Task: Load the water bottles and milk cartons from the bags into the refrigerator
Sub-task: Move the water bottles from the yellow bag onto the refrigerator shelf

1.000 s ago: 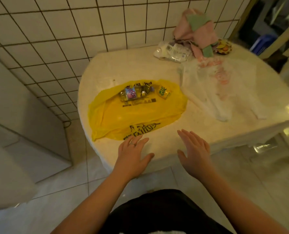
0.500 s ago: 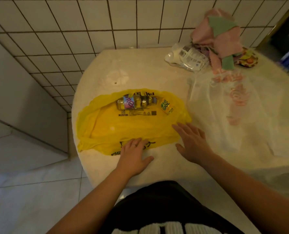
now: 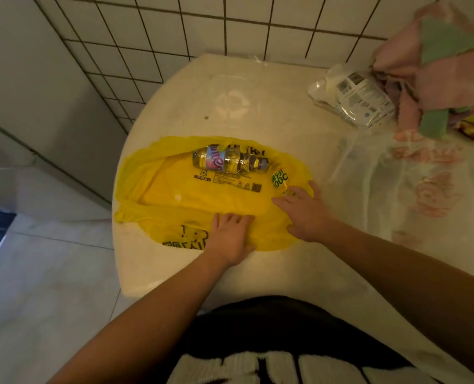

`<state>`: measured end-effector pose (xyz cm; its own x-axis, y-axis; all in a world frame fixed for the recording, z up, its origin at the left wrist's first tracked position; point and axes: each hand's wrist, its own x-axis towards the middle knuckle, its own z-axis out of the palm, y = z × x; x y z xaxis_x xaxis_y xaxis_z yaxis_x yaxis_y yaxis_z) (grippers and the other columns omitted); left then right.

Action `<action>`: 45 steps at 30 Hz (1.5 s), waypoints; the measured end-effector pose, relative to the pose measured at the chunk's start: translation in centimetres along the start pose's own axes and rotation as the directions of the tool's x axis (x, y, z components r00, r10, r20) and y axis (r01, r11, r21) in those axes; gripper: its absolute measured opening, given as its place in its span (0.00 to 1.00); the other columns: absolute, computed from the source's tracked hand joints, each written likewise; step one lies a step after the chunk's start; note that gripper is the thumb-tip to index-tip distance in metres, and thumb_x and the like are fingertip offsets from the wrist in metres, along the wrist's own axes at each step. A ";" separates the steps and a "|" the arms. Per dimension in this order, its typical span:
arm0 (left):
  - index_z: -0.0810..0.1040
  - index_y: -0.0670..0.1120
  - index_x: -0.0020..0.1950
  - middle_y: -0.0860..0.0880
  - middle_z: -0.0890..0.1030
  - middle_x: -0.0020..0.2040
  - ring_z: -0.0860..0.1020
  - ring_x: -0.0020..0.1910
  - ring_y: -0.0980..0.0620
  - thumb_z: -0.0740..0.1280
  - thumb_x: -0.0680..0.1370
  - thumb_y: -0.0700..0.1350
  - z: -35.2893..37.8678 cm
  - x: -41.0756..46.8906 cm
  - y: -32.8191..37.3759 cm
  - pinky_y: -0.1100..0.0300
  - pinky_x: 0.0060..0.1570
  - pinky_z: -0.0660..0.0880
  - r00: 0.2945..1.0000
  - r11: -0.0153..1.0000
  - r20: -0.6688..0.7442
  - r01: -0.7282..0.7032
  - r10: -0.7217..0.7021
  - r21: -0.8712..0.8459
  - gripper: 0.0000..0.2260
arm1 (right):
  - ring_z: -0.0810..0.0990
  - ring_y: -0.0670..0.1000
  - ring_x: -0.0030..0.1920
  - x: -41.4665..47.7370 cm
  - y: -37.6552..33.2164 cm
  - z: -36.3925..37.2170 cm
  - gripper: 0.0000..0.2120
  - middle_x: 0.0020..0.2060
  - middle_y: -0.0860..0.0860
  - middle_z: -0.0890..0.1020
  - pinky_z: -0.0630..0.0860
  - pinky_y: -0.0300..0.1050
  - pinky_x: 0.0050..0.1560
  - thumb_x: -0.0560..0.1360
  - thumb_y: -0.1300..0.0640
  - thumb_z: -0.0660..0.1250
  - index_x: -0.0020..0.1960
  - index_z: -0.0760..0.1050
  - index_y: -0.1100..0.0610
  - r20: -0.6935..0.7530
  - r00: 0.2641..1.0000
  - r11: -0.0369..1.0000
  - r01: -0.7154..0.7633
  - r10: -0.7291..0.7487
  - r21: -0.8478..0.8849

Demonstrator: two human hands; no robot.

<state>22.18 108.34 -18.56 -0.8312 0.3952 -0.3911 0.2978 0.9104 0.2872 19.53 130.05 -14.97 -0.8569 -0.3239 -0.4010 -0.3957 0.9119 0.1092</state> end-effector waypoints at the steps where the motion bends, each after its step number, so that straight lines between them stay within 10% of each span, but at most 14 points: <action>1: 0.60 0.53 0.76 0.47 0.69 0.72 0.63 0.73 0.43 0.66 0.76 0.58 0.0 0.1 0.3 0.44 0.74 0.51 1.000 1.000 0.009 -0.002 0.002 -0.013 0.31 | 0.69 0.57 0.69 0.0 0.3 0.3 0.33 0.62 0.49 0.77 0.51 0.68 0.72 0.64 0.50 0.75 0.68 0.72 0.47 -0.045 0.999 0.999 0.028 -0.028 -0.015; 5: 0.69 0.51 0.71 0.45 0.75 0.67 0.73 0.65 0.42 0.64 0.77 0.48 -0.4 0.5 2.3 0.50 0.64 0.70 0.996 0.994 0.069 -0.045 0.052 -0.100 0.22 | 0.81 0.57 0.42 0.0 2.2 1.6 0.19 0.38 0.50 0.80 0.63 0.55 0.60 0.51 0.60 0.80 0.40 0.82 0.50 -0.311 0.948 0.998 0.056 -0.060 -0.023; 9: 0.75 0.48 0.64 0.44 0.77 0.60 0.77 0.58 0.41 0.63 0.77 0.44 -0.9 0.9 5.4 0.51 0.52 0.75 0.977 0.961 0.027 -0.204 0.212 -0.189 0.15 | 0.80 0.56 0.39 -1.9 5.0 2.0 0.09 0.37 0.49 0.79 0.62 0.51 0.56 0.64 0.56 0.63 0.38 0.81 0.48 -0.479 0.877 0.996 0.052 -0.013 0.068; 14: 0.75 0.48 0.64 0.45 0.76 0.59 0.76 0.58 0.42 0.63 0.78 0.47 -0.9 2.3 8.1 0.49 0.53 0.76 0.950 0.948 0.072 -0.295 0.305 -0.118 0.15 | 0.81 0.55 0.46 -4.5 7.8 4.9 0.13 0.41 0.48 0.78 0.57 0.55 0.64 0.60 0.60 0.73 0.42 0.81 0.47 -0.254 0.959 0.980 -0.082 0.127 0.182; 19: 0.71 0.51 0.71 0.46 0.75 0.64 0.74 0.63 0.44 0.63 0.79 0.54 -0.4 2.6 8.2 0.52 0.57 0.74 0.940 0.959 0.193 -0.270 0.283 -0.091 0.20 | 0.69 0.48 0.70 -5.4 6.5 4.7 0.33 0.64 0.45 0.76 0.40 0.56 0.74 0.68 0.41 0.44 0.64 0.76 0.45 0.088 0.966 0.895 -0.258 0.243 0.363; 25: 0.80 0.49 0.61 0.48 0.79 0.59 0.75 0.59 0.47 0.62 0.77 0.57 -1.6 2.1 5.2 0.54 0.59 0.72 0.954 0.927 -0.184 -0.277 0.235 -0.255 0.19 | 0.81 0.61 0.46 -3.1 3.4 3.0 0.24 0.46 0.55 0.83 0.66 0.52 0.54 0.71 0.41 0.56 0.50 0.81 0.58 -0.360 0.831 0.868 -0.258 0.423 0.424; 31: 0.76 0.51 0.66 0.47 0.73 0.67 0.69 0.67 0.41 0.70 0.74 0.46 -5.3 4.6 -0.9 0.45 0.62 0.70 0.903 0.996 -0.427 -0.080 0.053 -0.045 0.20 | 0.74 0.63 0.59 -0.1 0.8 2.7 0.30 0.62 0.58 0.74 0.71 0.54 0.58 0.74 0.42 0.66 0.69 0.67 0.58 -0.088 0.871 0.771 -0.375 0.483 0.515; 38: 0.58 0.59 0.78 0.51 0.55 0.80 0.52 0.78 0.40 0.67 0.77 0.57 -9.8 8.8 -6.9 0.39 0.72 0.56 0.981 0.985 -0.192 0.063 -0.032 0.160 0.31 | 0.71 0.61 0.64 1.1 -0.4 2.5 0.42 0.67 0.57 0.67 0.72 0.54 0.60 0.71 0.44 0.72 0.76 0.54 0.55 0.085 0.874 0.711 -0.442 0.478 0.547; 45: 0.55 0.57 0.78 0.51 0.59 0.79 0.58 0.76 0.41 0.73 0.69 0.61 -12.0 13.1 -8.0 0.40 0.70 0.60 0.999 0.974 -0.034 0.015 -0.007 0.227 0.43 | 0.70 0.62 0.66 1.3 -0.2 2.4 0.42 0.69 0.57 0.66 0.71 0.55 0.62 0.71 0.46 0.72 0.76 0.52 0.55 0.144 0.871 0.666 -0.457 0.470 0.589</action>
<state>3.30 104.77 -15.44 -0.8487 0.3844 -0.3632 0.3846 0.9200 0.0750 19.30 130.01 -17.69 -0.8845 0.1831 -0.4292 0.3227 0.9044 -0.2793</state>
